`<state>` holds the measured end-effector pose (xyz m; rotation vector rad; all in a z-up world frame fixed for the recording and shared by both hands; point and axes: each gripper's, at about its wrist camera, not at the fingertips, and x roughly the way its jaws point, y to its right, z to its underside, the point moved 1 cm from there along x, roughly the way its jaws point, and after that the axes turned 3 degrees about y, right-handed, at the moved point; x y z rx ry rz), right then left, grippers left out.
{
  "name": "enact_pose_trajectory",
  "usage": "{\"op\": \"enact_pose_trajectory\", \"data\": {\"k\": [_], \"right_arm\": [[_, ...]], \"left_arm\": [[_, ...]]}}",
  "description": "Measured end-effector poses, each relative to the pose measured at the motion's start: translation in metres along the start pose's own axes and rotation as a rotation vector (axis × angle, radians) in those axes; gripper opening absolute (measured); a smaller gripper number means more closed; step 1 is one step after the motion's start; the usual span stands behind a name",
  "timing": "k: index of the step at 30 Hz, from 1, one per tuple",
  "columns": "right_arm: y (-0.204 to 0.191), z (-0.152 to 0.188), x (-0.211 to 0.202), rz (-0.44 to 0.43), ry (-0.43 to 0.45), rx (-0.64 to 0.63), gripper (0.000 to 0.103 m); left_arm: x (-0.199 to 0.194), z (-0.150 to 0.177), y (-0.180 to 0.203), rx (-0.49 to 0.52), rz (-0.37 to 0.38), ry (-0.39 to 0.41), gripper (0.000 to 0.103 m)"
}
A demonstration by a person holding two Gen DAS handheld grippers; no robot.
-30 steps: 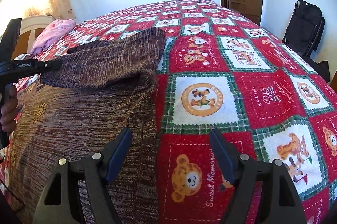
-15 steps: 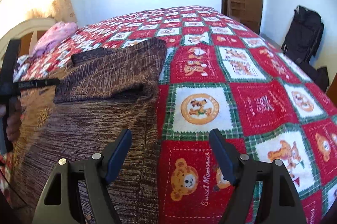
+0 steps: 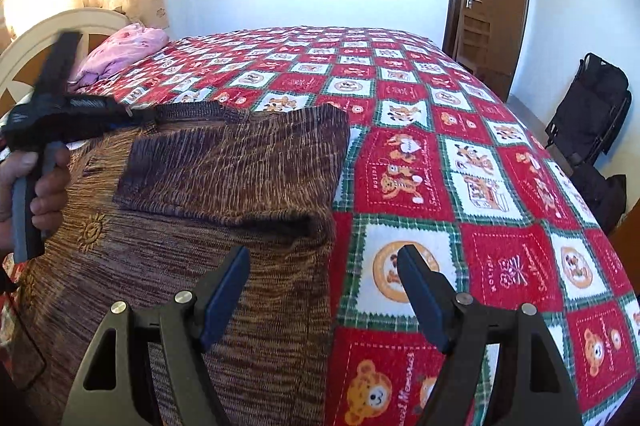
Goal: Fold small clothes
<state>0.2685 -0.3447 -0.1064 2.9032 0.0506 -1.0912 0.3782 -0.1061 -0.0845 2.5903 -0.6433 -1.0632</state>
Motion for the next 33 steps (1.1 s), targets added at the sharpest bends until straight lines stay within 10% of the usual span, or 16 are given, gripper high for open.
{"op": "enact_pose_trajectory", "data": {"k": [7,13,16,17,24,27,33], "right_arm": [[-0.006,-0.018,0.017,-0.018,-0.002,0.001,0.077],[-0.028,-0.044,0.040,-0.052,-0.022,-0.057,0.077],[-0.034,-0.047,0.058,-0.032,-0.066,-0.088,0.077],[-0.035,-0.046,0.065,-0.025,-0.086,-0.097,0.077],[-0.031,-0.021,0.090,-0.039,-0.169,-0.108,0.077],[-0.028,-0.021,0.091,-0.062,-0.192,-0.082,0.077],[-0.028,-0.017,0.082,-0.037,-0.271,-0.162,0.077]], "left_arm": [[-0.001,0.014,-0.012,0.128,-0.187,-0.021,0.049],[0.026,0.021,-0.024,-0.051,-0.073,-0.135,0.050],[0.027,0.019,-0.015,-0.051,-0.026,-0.118,0.041],[0.025,0.018,-0.011,-0.028,-0.031,-0.099,0.015],[-0.004,0.018,0.001,0.170,-0.244,0.093,0.016],[0.001,0.027,-0.008,0.191,-0.279,0.029,0.057],[0.005,0.044,-0.008,0.179,-0.279,-0.045,0.062]]}}
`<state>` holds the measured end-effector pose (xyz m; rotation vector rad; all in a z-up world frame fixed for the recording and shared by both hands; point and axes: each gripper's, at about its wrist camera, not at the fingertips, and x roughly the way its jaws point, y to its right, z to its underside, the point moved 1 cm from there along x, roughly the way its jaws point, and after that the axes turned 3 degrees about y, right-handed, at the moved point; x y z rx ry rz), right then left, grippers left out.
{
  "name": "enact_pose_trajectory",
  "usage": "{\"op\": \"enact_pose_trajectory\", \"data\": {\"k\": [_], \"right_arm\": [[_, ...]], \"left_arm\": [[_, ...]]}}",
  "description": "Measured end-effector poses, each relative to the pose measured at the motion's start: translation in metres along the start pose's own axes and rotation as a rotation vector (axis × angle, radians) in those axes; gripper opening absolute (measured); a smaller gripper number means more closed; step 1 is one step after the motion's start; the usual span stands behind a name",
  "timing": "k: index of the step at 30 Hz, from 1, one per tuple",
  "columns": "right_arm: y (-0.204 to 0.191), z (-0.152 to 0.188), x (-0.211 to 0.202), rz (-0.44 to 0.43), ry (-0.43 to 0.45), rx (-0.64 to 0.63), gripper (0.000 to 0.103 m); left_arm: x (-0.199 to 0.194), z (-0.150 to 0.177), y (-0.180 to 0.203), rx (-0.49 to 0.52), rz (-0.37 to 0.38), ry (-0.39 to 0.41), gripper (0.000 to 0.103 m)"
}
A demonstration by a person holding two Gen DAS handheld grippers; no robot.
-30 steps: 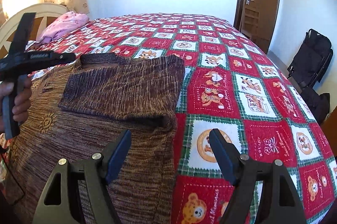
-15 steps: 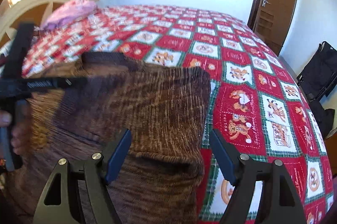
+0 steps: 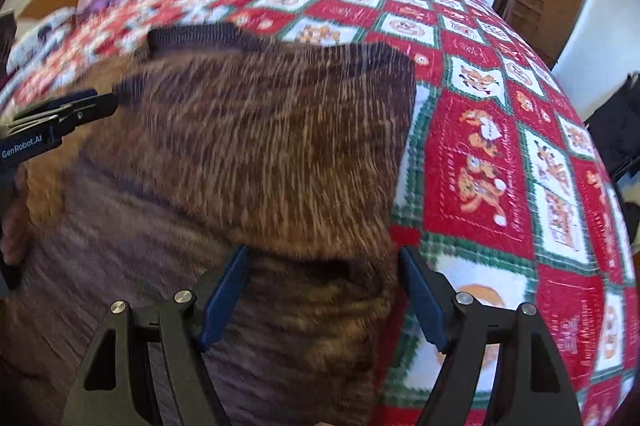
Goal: Fold small clothes
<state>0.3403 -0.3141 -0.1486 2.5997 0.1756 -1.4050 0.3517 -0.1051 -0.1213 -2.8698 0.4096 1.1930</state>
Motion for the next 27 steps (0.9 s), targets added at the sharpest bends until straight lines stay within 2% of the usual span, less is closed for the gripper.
{"op": "enact_pose_trajectory", "data": {"k": [1,3,5,8,10,12,14,17,20,24,27], "right_arm": [[0.001,0.000,-0.003,0.012,0.010,0.000,0.077],[0.001,-0.005,-0.017,0.008,0.082,0.013,0.077],[-0.003,-0.011,-0.025,-0.035,0.125,0.034,0.077],[-0.012,-0.021,-0.020,-0.041,0.143,0.052,0.077],[-0.013,-0.022,-0.005,-0.076,0.106,0.081,0.077],[-0.018,-0.014,0.013,-0.070,0.023,0.084,0.077],[-0.024,-0.007,0.009,-0.045,0.039,0.056,0.077],[-0.034,-0.002,0.000,-0.019,0.005,0.023,0.077],[-0.047,-0.012,-0.010,-0.031,0.032,-0.003,0.077],[-0.075,-0.041,-0.015,-0.101,0.099,-0.007,0.077],[-0.102,-0.060,-0.004,-0.115,0.105,-0.031,0.077]], "left_arm": [[0.004,0.004,0.005,0.027,-0.018,-0.036,0.062],[0.009,0.014,0.015,0.081,-0.033,-0.085,0.063],[0.004,0.018,0.023,0.126,-0.077,-0.062,0.063],[0.003,0.020,0.021,0.094,-0.085,-0.102,0.064],[0.000,0.024,0.021,0.112,-0.092,-0.111,0.067],[-0.003,0.027,0.020,0.121,-0.092,-0.106,0.073],[-0.007,0.031,0.015,0.099,-0.085,-0.109,0.080],[-0.014,0.036,0.013,0.083,-0.048,-0.097,0.080],[-0.026,0.042,0.009,0.070,-0.035,-0.078,0.080],[-0.047,0.044,-0.004,0.014,-0.011,-0.034,0.080],[-0.067,0.045,-0.018,0.008,-0.052,0.011,0.084]]}}
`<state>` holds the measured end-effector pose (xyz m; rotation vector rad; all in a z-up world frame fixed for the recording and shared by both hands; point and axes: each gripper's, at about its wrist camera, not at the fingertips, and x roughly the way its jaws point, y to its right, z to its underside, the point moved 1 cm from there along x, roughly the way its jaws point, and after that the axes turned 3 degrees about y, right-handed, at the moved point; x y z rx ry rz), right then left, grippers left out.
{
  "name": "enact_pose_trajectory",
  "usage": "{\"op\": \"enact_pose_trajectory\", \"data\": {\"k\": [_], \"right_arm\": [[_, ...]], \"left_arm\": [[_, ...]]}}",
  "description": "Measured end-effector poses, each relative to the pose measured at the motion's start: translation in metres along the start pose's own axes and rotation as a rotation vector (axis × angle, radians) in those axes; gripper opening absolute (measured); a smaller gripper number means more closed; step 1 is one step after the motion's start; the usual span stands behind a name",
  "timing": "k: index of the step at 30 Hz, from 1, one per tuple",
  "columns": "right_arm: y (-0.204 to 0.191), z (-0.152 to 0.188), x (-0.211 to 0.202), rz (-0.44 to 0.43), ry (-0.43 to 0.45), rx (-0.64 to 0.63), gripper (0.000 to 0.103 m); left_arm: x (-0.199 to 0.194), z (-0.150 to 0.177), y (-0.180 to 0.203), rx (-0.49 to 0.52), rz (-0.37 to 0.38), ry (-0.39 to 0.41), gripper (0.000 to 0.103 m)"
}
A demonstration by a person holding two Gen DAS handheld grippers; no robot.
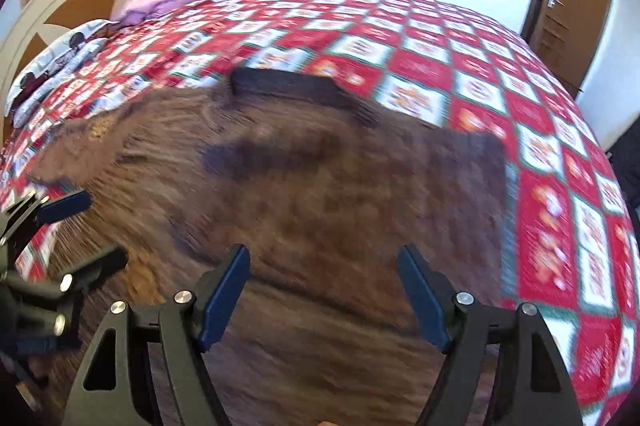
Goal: Fold small clothes
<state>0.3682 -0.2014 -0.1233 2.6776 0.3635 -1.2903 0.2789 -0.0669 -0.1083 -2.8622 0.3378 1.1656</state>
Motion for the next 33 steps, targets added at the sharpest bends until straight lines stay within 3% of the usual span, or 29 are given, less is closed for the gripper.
{"op": "enact_pose_trajectory", "data": {"k": [3,5,7,14,19,21,24,33], "right_arm": [[-0.016,-0.004,0.024,0.027,-0.024,-0.031,0.077],[-0.022,0.004,0.039,-0.011,-0.086,-0.011,0.077],[-0.026,0.011,0.032,0.016,-0.052,-0.033,0.077],[-0.027,0.027,0.017,-0.008,-0.086,-0.086,0.077],[-0.033,0.011,0.006,-0.037,0.039,-0.026,0.077],[-0.041,0.007,0.014,-0.055,0.031,-0.042,0.077],[-0.053,0.014,0.034,-0.099,-0.067,-0.034,0.078],[-0.064,0.031,0.019,-0.069,-0.031,-0.073,0.078]], "left_arm": [[-0.015,0.002,-0.024,-0.014,-0.052,0.030,0.085],[-0.023,0.006,-0.047,-0.045,-0.088,0.036,0.085],[-0.030,0.010,-0.074,-0.089,-0.127,0.040,0.085],[-0.044,0.034,-0.181,-0.204,-0.337,0.027,0.085],[-0.058,0.049,-0.241,-0.312,-0.465,0.041,0.085],[-0.064,0.053,-0.259,-0.358,-0.483,0.058,0.085],[-0.064,0.056,-0.277,-0.394,-0.502,0.068,0.085],[-0.047,0.057,-0.297,-0.477,-0.400,0.037,0.085]]}}
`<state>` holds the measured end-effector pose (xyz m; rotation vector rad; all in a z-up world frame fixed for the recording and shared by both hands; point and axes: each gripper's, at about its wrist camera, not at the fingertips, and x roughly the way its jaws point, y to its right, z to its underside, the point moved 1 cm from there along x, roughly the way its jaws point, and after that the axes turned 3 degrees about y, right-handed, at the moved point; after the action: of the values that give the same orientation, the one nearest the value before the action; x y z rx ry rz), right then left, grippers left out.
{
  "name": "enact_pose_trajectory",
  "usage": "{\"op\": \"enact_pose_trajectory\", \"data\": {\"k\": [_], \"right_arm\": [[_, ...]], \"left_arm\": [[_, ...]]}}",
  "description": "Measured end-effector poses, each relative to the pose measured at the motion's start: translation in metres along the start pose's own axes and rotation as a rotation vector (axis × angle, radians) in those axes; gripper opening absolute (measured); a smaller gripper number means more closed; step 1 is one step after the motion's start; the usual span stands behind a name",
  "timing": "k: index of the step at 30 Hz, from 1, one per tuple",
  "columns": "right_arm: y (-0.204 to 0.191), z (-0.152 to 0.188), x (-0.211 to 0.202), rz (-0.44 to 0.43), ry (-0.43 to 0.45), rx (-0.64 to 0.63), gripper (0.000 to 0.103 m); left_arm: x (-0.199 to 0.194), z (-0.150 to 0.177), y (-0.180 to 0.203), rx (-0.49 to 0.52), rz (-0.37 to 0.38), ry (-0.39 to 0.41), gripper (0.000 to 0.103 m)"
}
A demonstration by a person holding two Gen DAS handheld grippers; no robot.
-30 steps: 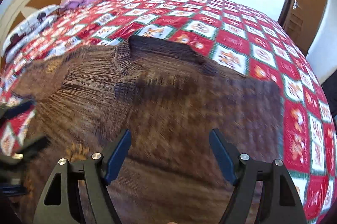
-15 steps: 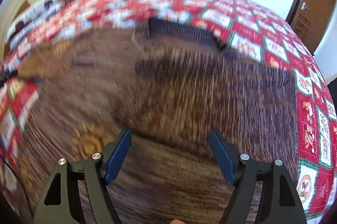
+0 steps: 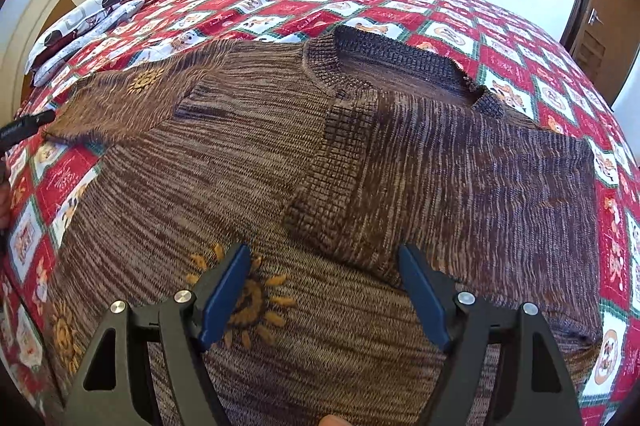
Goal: Fold small clothes
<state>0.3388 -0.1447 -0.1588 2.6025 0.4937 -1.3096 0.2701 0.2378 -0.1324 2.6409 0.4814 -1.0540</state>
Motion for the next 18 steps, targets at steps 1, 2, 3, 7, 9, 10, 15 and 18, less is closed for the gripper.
{"op": "enact_pose_trajectory", "data": {"k": [1,2,3,7,9,10,15,18], "right_arm": [[-0.001,0.002,-0.001,0.006,0.006,0.000,0.078],[-0.001,0.003,-0.001,0.011,0.013,0.000,0.078],[-0.001,0.002,-0.001,0.015,0.019,0.001,0.078],[-0.002,0.004,-0.002,0.026,0.041,-0.001,0.078],[-0.002,0.005,-0.003,0.027,0.048,-0.002,0.078],[-0.002,0.004,-0.002,0.027,0.050,-0.002,0.078],[-0.003,0.006,-0.003,0.034,0.066,-0.004,0.078],[-0.004,0.006,-0.003,0.038,0.067,-0.005,0.078]], "left_arm": [[0.003,-0.002,0.001,-0.003,0.014,-0.012,0.085],[0.006,-0.004,0.001,-0.005,0.016,-0.022,0.085],[0.010,-0.006,0.001,-0.013,0.016,-0.037,0.084],[0.025,-0.007,-0.003,-0.055,0.028,-0.101,0.080],[0.027,-0.008,-0.004,-0.057,0.029,-0.114,0.079],[0.028,-0.008,-0.004,-0.057,0.024,-0.114,0.076],[0.028,-0.010,0.000,-0.032,0.023,-0.100,0.030],[0.028,-0.013,-0.001,-0.040,0.062,-0.099,0.011]]}}
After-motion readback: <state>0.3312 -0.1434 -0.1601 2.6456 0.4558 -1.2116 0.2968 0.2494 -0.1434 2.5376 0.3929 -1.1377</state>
